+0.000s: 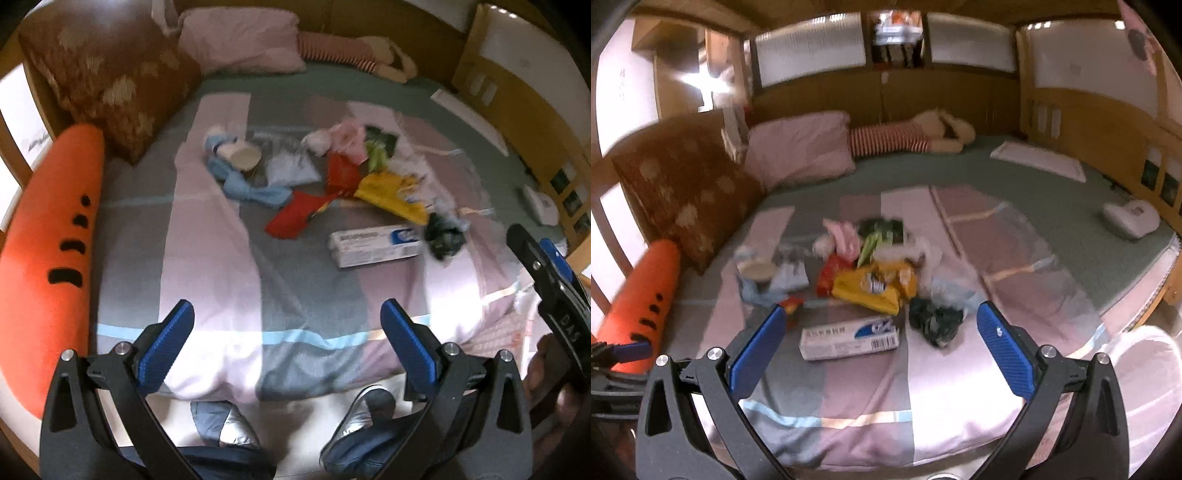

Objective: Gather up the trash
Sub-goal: 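Move both tools toward the trash pile on the sheet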

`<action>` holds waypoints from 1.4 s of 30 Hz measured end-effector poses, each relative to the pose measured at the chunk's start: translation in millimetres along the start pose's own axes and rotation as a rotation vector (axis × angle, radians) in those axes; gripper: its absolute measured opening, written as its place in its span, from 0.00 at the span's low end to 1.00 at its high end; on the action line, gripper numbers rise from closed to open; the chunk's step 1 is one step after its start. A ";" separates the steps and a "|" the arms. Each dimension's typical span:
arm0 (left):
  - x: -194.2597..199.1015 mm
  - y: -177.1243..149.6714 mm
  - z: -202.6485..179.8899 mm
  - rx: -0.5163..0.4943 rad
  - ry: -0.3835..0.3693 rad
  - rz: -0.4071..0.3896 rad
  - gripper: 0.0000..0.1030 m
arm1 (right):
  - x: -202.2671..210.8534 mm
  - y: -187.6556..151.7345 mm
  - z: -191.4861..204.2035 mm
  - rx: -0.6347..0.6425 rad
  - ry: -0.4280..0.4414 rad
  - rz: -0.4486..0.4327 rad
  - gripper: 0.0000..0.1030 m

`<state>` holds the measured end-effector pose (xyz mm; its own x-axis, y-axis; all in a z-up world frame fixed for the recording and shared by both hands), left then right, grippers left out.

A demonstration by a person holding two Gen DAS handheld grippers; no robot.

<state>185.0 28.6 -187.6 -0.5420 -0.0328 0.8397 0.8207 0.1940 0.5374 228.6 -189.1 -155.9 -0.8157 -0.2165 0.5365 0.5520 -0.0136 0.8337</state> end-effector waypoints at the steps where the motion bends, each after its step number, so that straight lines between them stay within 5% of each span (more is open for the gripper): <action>1: -10.5 1.0 1.7 -0.002 -0.004 0.014 0.97 | -12.7 -4.7 0.1 -0.008 0.006 0.037 0.98; 8: -30.3 13.5 8.6 -0.002 0.002 -0.021 0.97 | -36.3 -15.4 4.7 -0.030 0.050 0.115 0.97; 15: 4.9 0.5 8.0 0.071 -0.062 -0.081 0.97 | 6.5 -8.8 -8.1 -0.100 0.107 0.022 0.98; 18: 23.5 0.0 7.9 0.053 -0.003 -0.178 0.97 | 23.9 -10.2 -11.5 -0.090 0.051 -0.030 0.98; 25: 25.9 -18.0 -1.0 -0.058 0.018 -0.174 0.97 | 20.2 -12.6 -6.7 -0.079 0.007 -0.022 0.98; 31: 26.5 -24.2 1.7 -0.007 -0.137 -0.139 0.97 | 11.3 -10.1 8.7 -0.030 -0.012 -0.035 0.98; 38: 10.5 -16.0 -4.5 -0.016 -0.184 -0.153 0.97 | -13.2 0.6 21.9 -0.063 0.016 -0.026 0.98; 42: 6.4 -16.6 -1.7 0.053 -0.292 -0.175 0.97 | -17.1 3.0 32.7 -0.069 0.061 -0.029 0.98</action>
<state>168.2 23.5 -191.1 -0.7091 0.2105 0.6730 0.7042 0.2614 0.6601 238.6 -153.5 -158.3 -0.8204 -0.2739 0.5019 0.5408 -0.0872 0.8366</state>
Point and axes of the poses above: each gripper's, at about its wrist camera, not at the fingertips, and x roughly against the way its jaws point, z to its left, y to its top, the point moved 8 cm from there along -x, roughly the way its jaws point, and after that the axes turned 3 degrees about -z, right-handed, at the moved point
